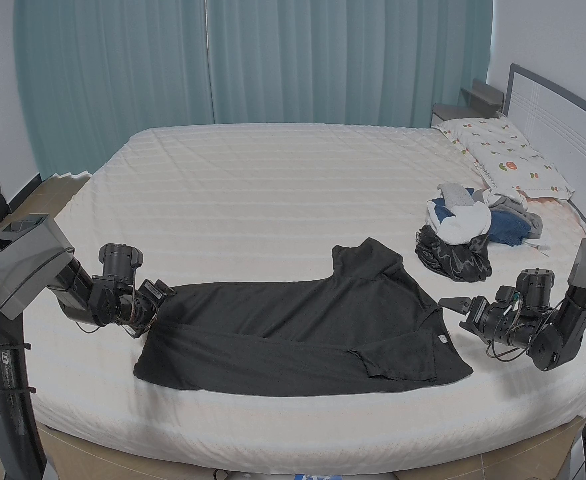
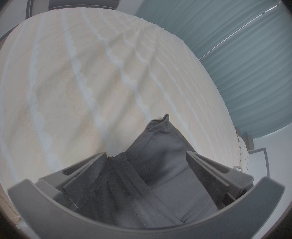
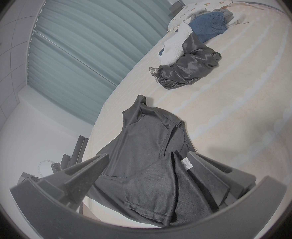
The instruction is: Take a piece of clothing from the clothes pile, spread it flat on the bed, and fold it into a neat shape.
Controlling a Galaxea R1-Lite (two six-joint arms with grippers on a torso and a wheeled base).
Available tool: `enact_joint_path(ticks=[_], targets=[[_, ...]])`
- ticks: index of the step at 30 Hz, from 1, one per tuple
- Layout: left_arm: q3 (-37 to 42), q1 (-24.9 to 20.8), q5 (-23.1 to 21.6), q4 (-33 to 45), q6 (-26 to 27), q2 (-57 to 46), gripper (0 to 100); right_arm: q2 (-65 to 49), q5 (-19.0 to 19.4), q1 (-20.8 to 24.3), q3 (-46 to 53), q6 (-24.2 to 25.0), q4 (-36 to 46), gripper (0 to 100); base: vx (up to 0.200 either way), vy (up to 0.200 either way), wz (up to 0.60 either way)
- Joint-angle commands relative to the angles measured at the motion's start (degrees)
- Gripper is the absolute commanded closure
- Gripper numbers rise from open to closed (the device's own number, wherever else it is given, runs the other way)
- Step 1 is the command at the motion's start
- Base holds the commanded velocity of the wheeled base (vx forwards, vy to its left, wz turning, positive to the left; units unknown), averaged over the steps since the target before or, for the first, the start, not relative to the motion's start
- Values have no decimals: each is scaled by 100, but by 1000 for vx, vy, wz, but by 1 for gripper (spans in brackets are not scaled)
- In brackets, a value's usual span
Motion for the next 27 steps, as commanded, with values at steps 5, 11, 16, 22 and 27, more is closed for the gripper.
enact_joint_path(ticks=[5,11,16,22,27], targets=[[342,213,-201,247,219,-521,0,9,5,-39,15,0,-2,0,0,0,0],[1124,274,-1247,265,878,-1110,0,-8,5,-48,112,0,-116,0,0,0,0],[1774,318,-1440,265,1977,-1154,0,9,5,-57,244,-9,-327,0,0,0,0],[2187,318,-1458,177,2408,-1145,0,9,5,-57,253,-9,-327,0,0,0,0],[2249,327,-1818,19,2496,-1172,0,9,14,-39,279,-17,-327,0,0,0,0]])
